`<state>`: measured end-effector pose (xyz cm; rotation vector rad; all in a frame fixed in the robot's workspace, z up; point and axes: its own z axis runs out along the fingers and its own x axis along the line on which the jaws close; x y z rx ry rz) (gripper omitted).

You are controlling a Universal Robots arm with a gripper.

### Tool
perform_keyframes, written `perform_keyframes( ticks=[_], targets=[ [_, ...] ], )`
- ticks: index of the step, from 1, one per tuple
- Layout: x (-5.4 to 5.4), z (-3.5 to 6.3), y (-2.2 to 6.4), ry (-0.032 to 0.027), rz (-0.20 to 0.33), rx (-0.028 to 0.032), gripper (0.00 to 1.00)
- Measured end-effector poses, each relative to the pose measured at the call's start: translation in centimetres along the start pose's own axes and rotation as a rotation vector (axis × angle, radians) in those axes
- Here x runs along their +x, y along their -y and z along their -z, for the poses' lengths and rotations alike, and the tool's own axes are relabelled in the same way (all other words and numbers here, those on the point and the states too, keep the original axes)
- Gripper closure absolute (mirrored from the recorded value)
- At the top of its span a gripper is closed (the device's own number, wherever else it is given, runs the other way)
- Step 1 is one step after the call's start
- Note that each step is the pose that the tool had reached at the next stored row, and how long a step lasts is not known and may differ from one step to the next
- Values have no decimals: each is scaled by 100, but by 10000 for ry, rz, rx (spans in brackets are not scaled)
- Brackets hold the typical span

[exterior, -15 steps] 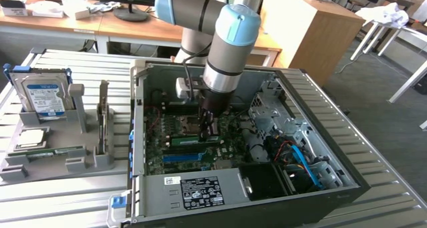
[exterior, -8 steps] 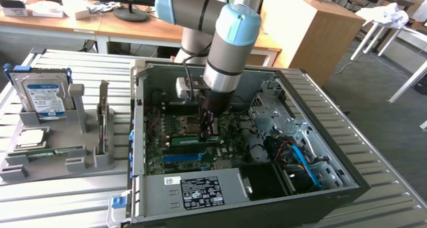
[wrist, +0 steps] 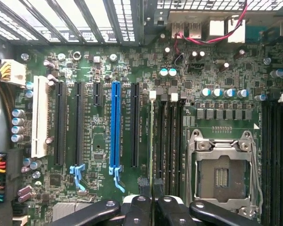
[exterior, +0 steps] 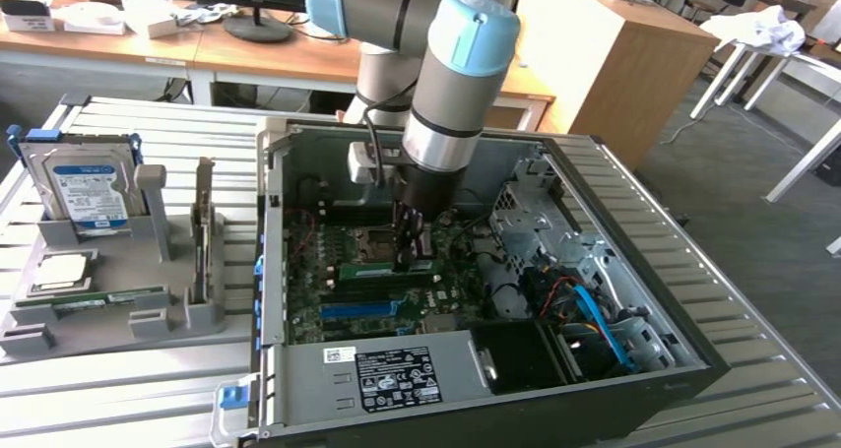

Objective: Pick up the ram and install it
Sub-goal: 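Insert the ram into the slot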

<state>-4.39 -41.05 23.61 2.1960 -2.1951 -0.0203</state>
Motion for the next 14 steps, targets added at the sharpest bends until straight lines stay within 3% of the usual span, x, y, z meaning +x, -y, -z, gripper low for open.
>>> perform_keyframes(
  ticks=[4, 7, 8, 9, 10, 14],
  targets=[
    [0, -2, -62, 58, -2, 2, 87],
    [0, -4, -62, 66, 1, -12, 87],
    [0, -7, -63, 65, 2, -118, 87],
    [1, -10, -63, 62, 4, -267, 87],
    [0, -10, -63, 61, 4, -325, 87],
    [0, -11, -65, 62, 4, -326, 87]
  ],
)
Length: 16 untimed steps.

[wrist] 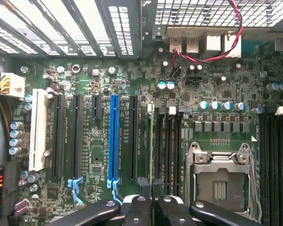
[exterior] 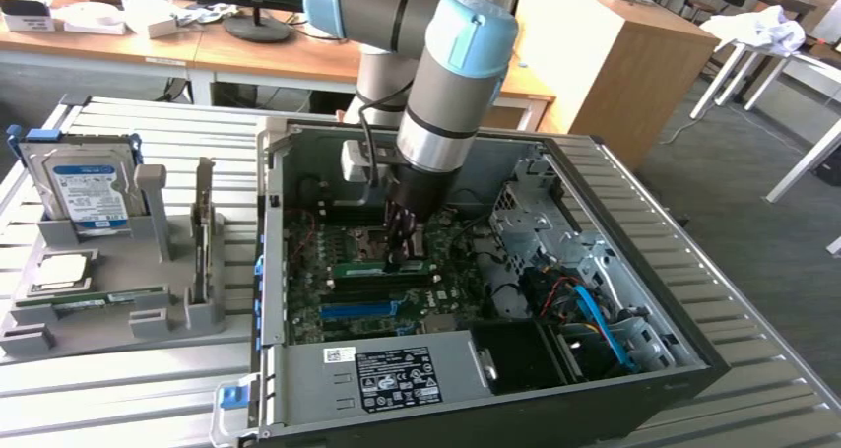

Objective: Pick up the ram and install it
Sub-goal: 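Insert the ram into the slot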

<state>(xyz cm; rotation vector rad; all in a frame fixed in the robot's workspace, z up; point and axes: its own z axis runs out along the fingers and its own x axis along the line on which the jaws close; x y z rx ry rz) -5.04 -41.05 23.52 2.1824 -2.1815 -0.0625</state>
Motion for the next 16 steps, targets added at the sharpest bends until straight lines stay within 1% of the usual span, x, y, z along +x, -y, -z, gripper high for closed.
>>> perform_keyframes(
  ticks=[4, 16],
  targets=[
    [0, -7, -14, 9, -155, -1, 87],
    [13, -21, 45, 16, -221, -4, 87]
  ],
)
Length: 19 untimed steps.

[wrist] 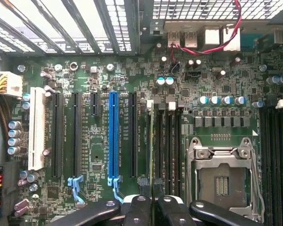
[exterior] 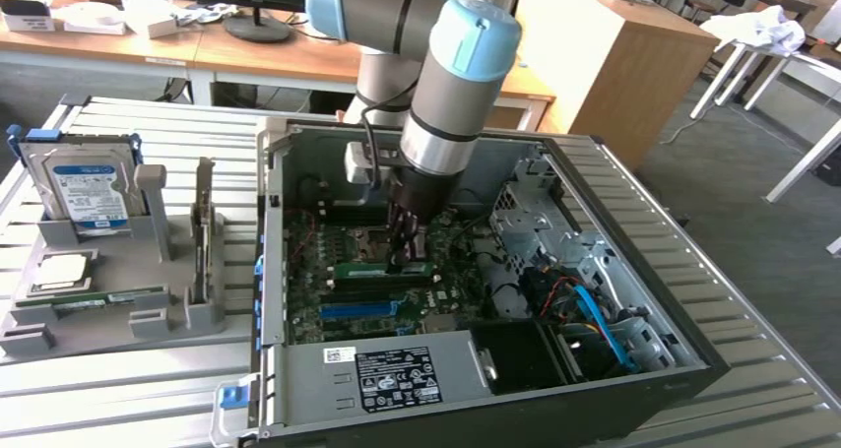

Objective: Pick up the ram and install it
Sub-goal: 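Insert the ram into the slot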

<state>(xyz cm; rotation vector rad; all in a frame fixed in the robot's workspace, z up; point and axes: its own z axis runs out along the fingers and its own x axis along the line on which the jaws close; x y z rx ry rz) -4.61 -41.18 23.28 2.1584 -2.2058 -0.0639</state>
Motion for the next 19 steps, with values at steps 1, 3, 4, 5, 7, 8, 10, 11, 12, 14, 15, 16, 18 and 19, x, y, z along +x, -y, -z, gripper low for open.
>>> perform_keyframes(
  ticks=[1, 3, 4, 5, 7, 8, 10, 11, 12, 14, 15, 16, 18, 19],
  targets=[
    [0, 0, 1, -2, -2, -1, 87],
    [1, 0, 9, -3, 1, -1, 87],
    [1, -1, 15, -2, 0, 0, 87],
    [0, -2, 23, -1, 0, 0, 87],
    [0, -2, 38, -1, 1, -1, 87],
    [0, -3, 43, -2, 6, -1, 87],
    [0, -3, 47, -3, 23, -1, 87],
    [0, -4, 48, -3, 28, -1, 87],
    [0, -5, 48, -2, 29, -1, 87],
    [6, -8, 50, 0, 32, 1, 87],
    [13, -7, 50, -2, 33, 1, 87],
    [19, -7, 50, -3, 32, 0, 87],
    [27, -8, 50, -3, 30, 0, 87],
    [30, -8, 50, -3, 30, 0, 87]
  ],
)
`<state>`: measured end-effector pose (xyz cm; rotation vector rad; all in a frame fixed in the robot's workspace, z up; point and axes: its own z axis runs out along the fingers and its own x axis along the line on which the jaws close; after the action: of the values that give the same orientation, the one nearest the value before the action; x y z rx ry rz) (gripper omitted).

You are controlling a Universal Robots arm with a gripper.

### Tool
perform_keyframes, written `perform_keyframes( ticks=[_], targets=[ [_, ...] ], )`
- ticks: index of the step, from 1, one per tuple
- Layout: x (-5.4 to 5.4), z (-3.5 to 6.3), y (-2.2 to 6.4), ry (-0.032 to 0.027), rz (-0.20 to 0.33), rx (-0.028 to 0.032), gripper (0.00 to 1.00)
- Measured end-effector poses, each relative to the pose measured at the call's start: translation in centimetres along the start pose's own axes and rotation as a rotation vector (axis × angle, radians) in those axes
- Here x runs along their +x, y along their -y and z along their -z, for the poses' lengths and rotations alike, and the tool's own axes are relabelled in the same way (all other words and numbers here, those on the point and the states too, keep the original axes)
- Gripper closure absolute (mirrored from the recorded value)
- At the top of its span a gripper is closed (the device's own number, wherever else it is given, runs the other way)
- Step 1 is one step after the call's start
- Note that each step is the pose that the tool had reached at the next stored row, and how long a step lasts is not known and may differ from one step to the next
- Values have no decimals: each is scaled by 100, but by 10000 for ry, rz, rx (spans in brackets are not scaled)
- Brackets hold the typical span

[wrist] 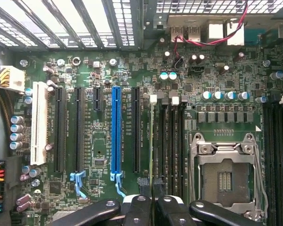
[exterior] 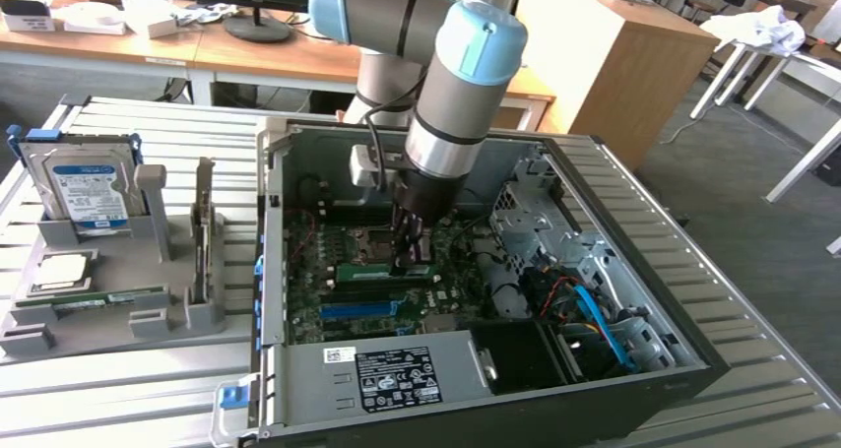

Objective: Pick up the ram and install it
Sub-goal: 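Insert the ram into the slot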

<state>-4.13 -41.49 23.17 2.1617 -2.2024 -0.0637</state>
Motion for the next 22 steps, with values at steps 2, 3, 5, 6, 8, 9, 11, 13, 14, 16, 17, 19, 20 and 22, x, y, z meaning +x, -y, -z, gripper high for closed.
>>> perform_keyframes(
  ticks=[2, 3, 5, 6, 8, 9, 11, 13, 14, 16, 17, 19, 20, 22],
  targets=[
    [1, -1, 2, 0, 0, 0, 87],
    [1, 0, 6, -1, 2, 0, 87],
    [1, 0, 21, -1, 1, -1, 87],
    [1, 0, 31, 0, 1, 0, 87],
    [0, -1, 41, 0, 2, -1, 87],
    [0, -2, 41, -1, 1, -1, 87],
    [0, -4, 42, -1, 0, -1, 87],
    [0, -6, 42, -1, 0, -1, 87],
    [0, -7, 42, -1, 1, -1, 87],
    [0, -7, 42, -7, 85, -1, 87],
    [-1, -8, 42, -11, 169, 0, 87],
    [-1, -8, 43, -19, 296, 2, 87],
    [-2, -9, 42, -18, 296, 3, 87],
    [-9, -8, 42, -19, 295, 3, 87]
  ],
)
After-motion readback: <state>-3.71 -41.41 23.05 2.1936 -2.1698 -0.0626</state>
